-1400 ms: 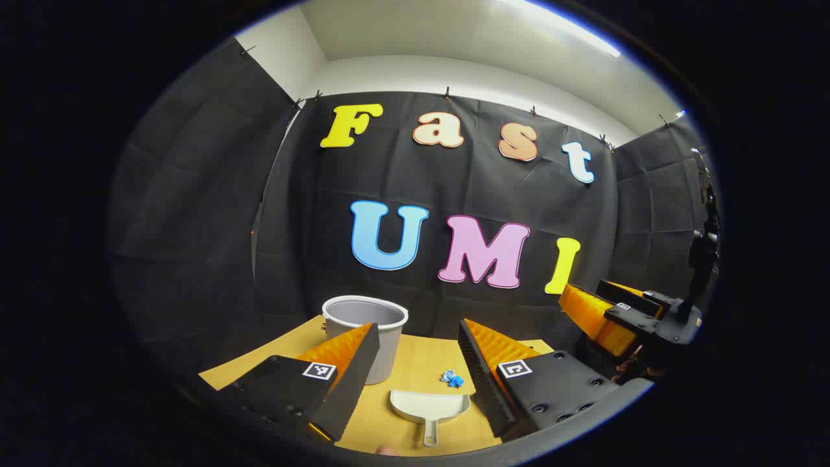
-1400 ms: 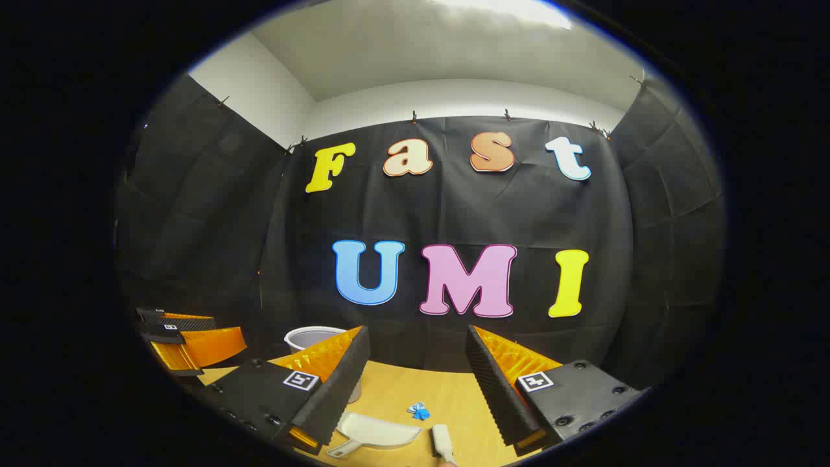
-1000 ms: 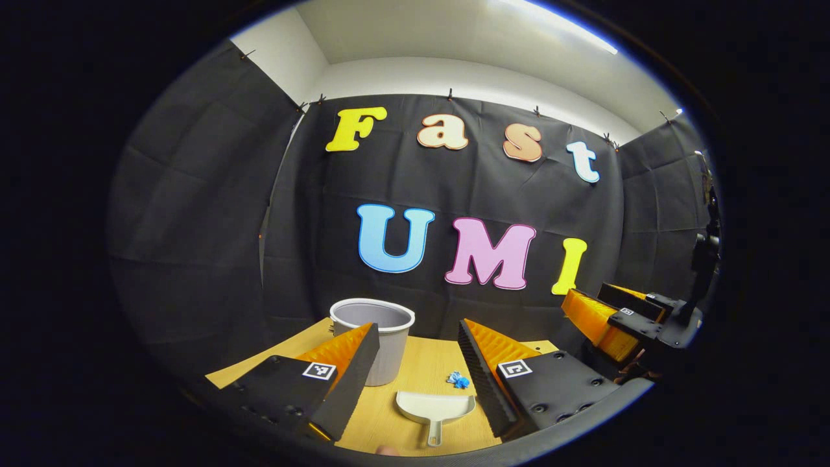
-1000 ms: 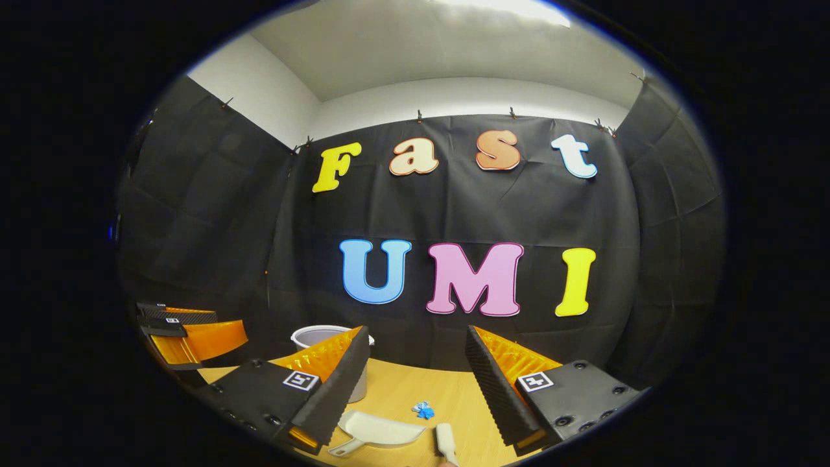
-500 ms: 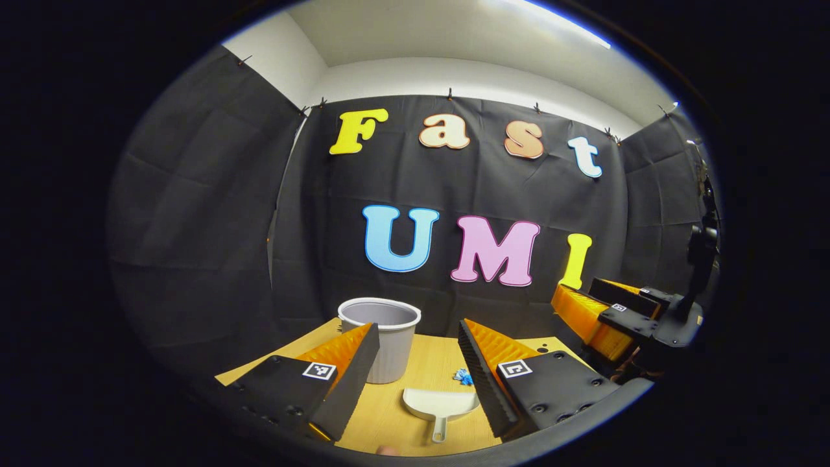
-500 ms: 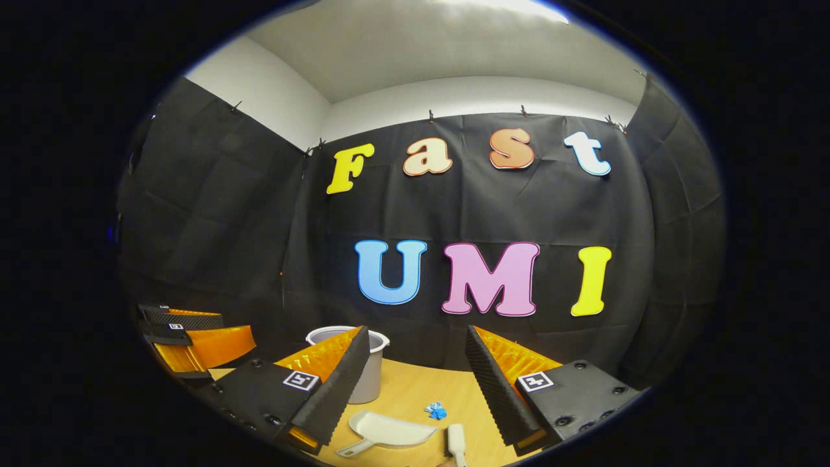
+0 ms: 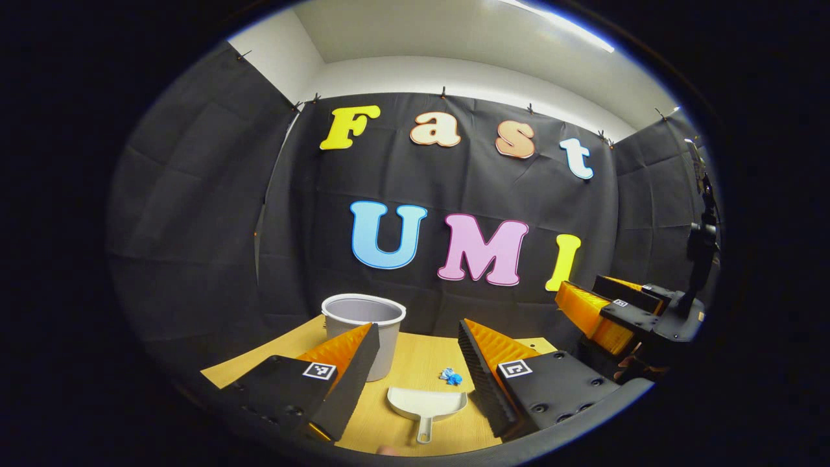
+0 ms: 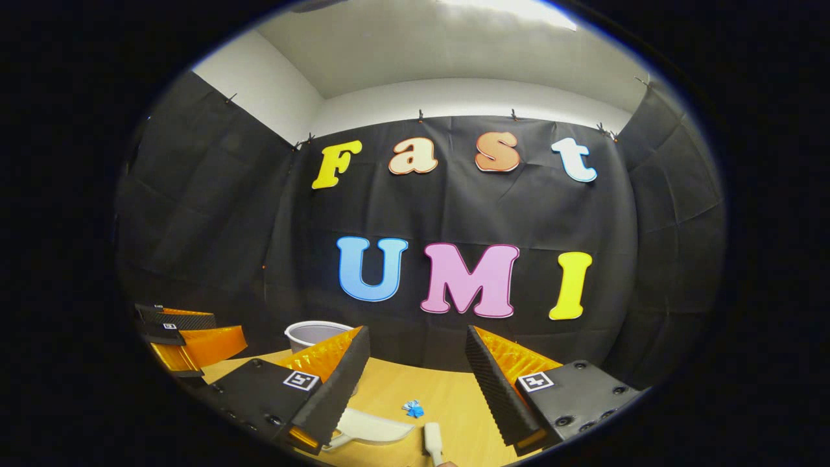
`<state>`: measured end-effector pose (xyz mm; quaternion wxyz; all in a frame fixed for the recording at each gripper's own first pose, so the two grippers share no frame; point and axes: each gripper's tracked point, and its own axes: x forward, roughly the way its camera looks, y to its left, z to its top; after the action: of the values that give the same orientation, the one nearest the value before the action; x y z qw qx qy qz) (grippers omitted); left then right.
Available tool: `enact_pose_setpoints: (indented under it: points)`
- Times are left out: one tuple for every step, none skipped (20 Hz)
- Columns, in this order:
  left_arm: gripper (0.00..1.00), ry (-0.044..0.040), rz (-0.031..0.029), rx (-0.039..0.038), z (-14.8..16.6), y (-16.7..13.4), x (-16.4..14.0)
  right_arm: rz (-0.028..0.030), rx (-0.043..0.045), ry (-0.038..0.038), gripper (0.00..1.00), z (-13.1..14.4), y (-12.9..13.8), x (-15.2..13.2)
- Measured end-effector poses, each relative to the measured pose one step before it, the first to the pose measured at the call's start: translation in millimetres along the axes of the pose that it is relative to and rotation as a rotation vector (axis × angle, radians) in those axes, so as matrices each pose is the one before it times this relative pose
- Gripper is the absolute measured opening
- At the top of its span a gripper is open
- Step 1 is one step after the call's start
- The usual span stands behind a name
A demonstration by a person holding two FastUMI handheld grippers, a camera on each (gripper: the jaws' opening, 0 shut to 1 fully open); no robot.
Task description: Pick up the small broom and dustpan from the desktop, sweep the trash into the dustpan with the broom, and then empty the trash into the garbage bin.
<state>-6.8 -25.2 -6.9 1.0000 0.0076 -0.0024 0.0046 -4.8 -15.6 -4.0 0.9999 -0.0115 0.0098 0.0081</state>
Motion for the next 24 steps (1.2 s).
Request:
enact_pose_setpoints:
  points:
    - [0.74,0.00134,-0.00478,0.00409,-1.51,-1.07,2.79,-0.00807,0.00323,0.00693,0.95,-2.45,-3.33,-1.03]
    - [0.74,0.00097,-0.00498,0.00141,0.43,-1.15,3.52,-0.00898,0.00235,0.0076,0.95,-1.59,-3.45,-1.45]
    - [0.74,0.00144,-0.00637,-0.00035,-0.41,-0.6,2.52,-0.00946,0.00021,0.00662,0.95,-1.97,-3.44,-0.75]
    - [0.74,-0.00035,-0.00635,-0.00101,0.86,-0.44,2.51,-0.01049,-0.00073,0.00443,0.95,-0.71,-3.8,-0.89]
    - [0.74,0.00007,-0.00649,0.00148,0.89,-1.23,2.51,-0.0112,0.0008,0.00225,0.95,0.01,-3.65,-0.83]
    - [0.74,-0.00115,-0.0079,0.00463,0.26,-0.45,0.92,-0.01112,0.00079,0.00126,0.95,-0.35,-3.01,0.03]
    - [0.74,-0.00194,-0.00855,0.00582,0.28,-0.86,0.99,-0.0158,-0.00076,0.0041,0.95,-0.35,-4.21,-1.56]
    - [0.74,0.00057,-0.01017,0.00458,-1.35,-0.7,0.49,-0.01296,-0.00068,0.00467,0.92,-1.51,-2.83,-1.75]
    - [0.74,0.00468,-0.0103,0.00143,-0.56,-0.57,0.41,-0.01147,-0.00051,0.00631,0.95,-1.1,-1.6,-2.62]
    - [0.74,0.01189,-0.00405,-0.00753,-1.54,0.52,0.32,-0.01037,-0.00304,0.0054,0.95,-0.76,-0.51,-2.73]
    - [0.74,0.00983,-0.01136,-0.01869,-2.95,0.06,0.14,-0.00991,-0.00844,0.00711,0.95,-1.64,-0.55,-3.95]
    - [0.73,0.00352,-0.01997,-0.01464,0.82,-2.57,-1.46,-0.00791,-0.01358,0.00829,0.92,-2.43,0.24,-3.59]
    - [0.73,0.00025,-0.01184,-0.00139,-1.54,-0.57,-0.99,-0.00853,-0.01619,0.00686,0.92,-1.96,-0.5,-3.19]
    - [0.74,0.0028,-0.00523,0.01125,-3.36,2.53,-0.65,-0.00963,-0.0135,0.00568,0.92,-1.72,-1.22,-4.34]
    - [0.74,0.00656,0.00115,0.02005,-3.99,2.66,0.57,-0.00638,-0.00653,0.00338,0.92,-0.87,-0.15,-3.76]
    - [0.74,0.01036,0.00865,0.02296,-5.19,4.38,0.64,-0.00571,-0.00134,-0.001,0.95,1.57,0.73,-2.89]
    - [0.73,0.01451,0.00377,0.01647,-4.86,2.1,2.43,-0.00348,0.0016,-0.00341,0.95,1.77,0.33,-1.08]
    - [0.73,0.01824,-0.00767,0.01002,-6.14,-1.98,2.54,0.0005,0.00165,-0.00077,0.95,0.52,1.36,-0.67]
    - [0.74,0.02076,-0.0002,0.0051,-6.67,-2.76,2.7,0.00347,-0.00089,0.00329,0.95,0.06,1.56,-0.13]
    - [0.73,0.02156,0.00126,0.00257,-8.01,0.1,3.24,0.00199,-0.00205,0.00228,0.95,-0.06,0.0,0.97]
    - [0.74,0.01807,0.00045,0.00544,-6.82,-1.28,4.17,0.00258,-0.00052,0.00065,0.95,-0.31,-0.63,0.86]
    - [0.74,0.02435,-0.00053,0.00997,-7.33,-1.75,4.9,0.00343,0.00153,0.00029,0.96,0.35,-0.78,2.82]
    - [0.74,0.02755,-0.00193,0.00721,-10.92,-2.98,7.45,0.00414,0.00047,0.0024,0.96,-1.59,-1.27,3.19]
    - [0.74,0.03663,-0.00993,0.00158,-10.65,-4.07,9.39,0.00243,-0.00109,0.00312,0.96,-2.12,-2.72,1.14]
